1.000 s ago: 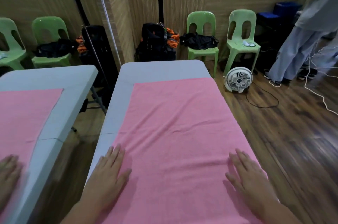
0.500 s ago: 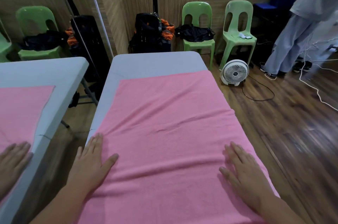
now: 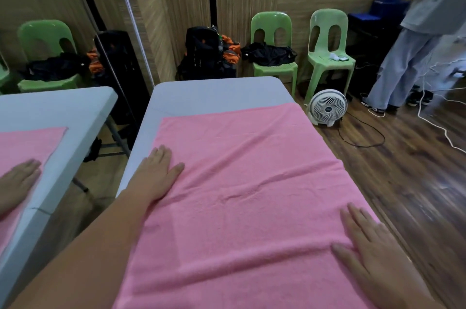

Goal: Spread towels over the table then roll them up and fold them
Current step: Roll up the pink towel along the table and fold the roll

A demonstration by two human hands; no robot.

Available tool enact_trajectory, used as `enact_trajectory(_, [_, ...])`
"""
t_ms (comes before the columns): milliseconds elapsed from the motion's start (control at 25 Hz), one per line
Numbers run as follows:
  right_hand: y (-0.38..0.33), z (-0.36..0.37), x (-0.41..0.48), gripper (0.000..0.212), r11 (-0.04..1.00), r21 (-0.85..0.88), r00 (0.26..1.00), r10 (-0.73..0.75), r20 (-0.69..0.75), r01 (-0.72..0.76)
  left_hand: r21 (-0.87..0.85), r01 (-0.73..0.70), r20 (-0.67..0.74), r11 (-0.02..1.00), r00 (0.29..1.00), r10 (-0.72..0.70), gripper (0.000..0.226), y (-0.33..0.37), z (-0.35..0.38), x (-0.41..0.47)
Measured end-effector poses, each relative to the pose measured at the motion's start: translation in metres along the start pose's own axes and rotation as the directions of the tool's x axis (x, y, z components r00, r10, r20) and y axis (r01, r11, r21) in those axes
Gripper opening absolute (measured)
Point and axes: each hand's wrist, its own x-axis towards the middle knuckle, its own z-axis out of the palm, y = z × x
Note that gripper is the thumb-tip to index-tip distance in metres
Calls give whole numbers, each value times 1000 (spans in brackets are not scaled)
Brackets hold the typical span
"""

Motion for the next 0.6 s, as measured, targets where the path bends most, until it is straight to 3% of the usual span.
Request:
enact_trajectory(240, [-8,-7,1,87,1000,-17,1000,-19,0,19,152,70,-61,986,996,-62,100,-56,-2,19])
enact_trajectory(360, [-12,-8,-2,84,999,-32,1000,-16,-1,16,133,142,-30,981,990,-139,97,-65,-14,10])
enact_trajectory(440, [-12,-7,-4,83,999,-48,1000,-18,3,18,29,195,-137,980,972,-189,89,-38,-27,-15])
enact_trajectory(520, [-9,-7,-1,88,998,-67,1000,-7,16,8,-122,87,-257,989,959,-116,76,2,-39,-74])
enact_trajectory(600, [-10,-14,-1,99,998,-69,996,2,86,4,-169,-149,-247,974,963,104,58,34,-50,-181])
